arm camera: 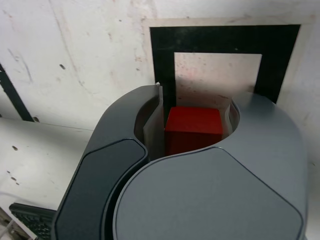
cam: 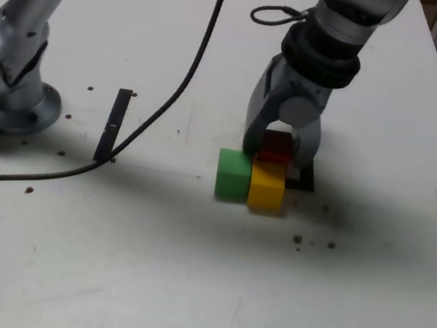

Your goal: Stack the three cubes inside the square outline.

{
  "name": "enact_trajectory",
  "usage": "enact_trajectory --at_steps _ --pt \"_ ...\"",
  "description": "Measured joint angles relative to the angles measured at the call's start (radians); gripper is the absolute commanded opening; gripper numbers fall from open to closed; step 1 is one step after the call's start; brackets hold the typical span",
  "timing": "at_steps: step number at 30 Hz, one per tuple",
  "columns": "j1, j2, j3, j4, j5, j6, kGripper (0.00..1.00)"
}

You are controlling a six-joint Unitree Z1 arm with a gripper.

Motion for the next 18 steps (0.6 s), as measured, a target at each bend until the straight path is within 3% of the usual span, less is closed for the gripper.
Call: enact_trajectory --at_steps 18 --pt "-0.001 -0.008 0.036 -0.038 0.029 0.000 0.17"
